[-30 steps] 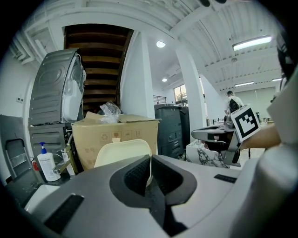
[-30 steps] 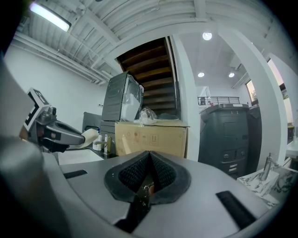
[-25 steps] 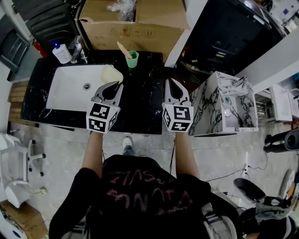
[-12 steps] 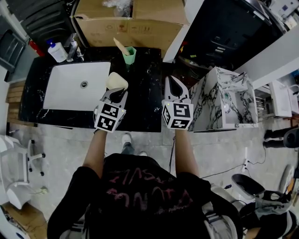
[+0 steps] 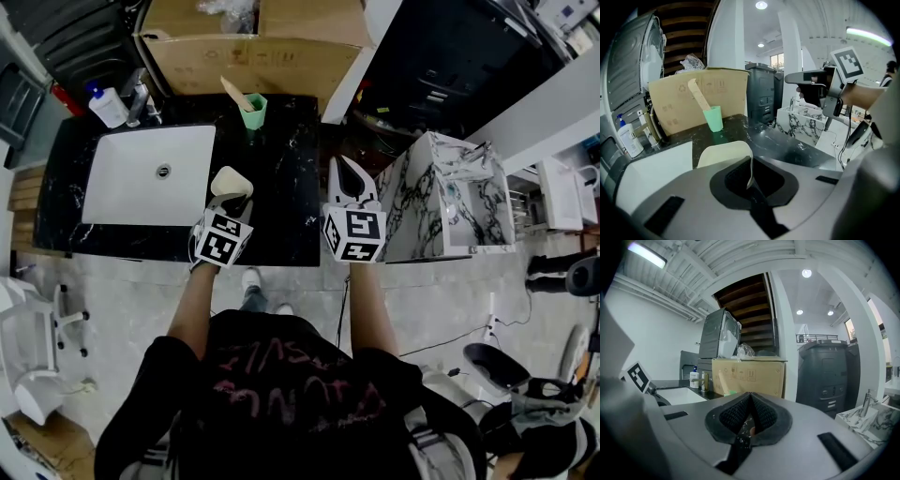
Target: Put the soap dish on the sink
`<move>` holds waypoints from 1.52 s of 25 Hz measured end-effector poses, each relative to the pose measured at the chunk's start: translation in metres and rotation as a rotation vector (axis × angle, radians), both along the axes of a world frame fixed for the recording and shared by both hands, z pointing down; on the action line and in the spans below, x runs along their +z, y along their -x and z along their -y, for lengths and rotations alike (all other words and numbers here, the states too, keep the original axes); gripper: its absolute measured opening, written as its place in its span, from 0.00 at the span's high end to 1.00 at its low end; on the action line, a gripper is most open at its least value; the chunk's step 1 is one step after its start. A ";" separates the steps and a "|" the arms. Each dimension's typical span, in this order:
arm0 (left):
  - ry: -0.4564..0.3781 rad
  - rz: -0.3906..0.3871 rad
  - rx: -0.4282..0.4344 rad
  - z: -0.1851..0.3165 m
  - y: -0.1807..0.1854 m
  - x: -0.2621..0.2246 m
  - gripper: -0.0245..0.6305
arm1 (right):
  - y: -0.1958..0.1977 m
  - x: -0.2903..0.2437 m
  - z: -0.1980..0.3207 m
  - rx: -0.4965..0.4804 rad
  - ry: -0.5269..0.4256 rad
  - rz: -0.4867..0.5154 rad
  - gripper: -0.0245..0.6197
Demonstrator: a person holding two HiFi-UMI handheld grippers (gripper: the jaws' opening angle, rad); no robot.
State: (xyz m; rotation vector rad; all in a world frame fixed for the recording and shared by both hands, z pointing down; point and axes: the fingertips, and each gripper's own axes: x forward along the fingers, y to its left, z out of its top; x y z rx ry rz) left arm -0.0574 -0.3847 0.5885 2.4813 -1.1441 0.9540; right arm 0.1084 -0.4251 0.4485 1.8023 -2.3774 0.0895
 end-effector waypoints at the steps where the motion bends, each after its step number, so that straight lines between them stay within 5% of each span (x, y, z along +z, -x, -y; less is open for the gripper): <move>1: 0.007 -0.001 0.001 -0.001 0.000 0.003 0.92 | 0.000 0.001 0.000 0.000 0.001 -0.002 0.94; 18: 0.025 -0.007 0.028 -0.004 -0.007 0.019 0.92 | -0.002 0.009 0.001 0.009 0.020 -0.023 0.94; 38: -0.168 -0.096 -0.083 0.010 0.019 -0.062 0.93 | 0.007 0.000 -0.016 -0.017 0.007 -0.010 0.94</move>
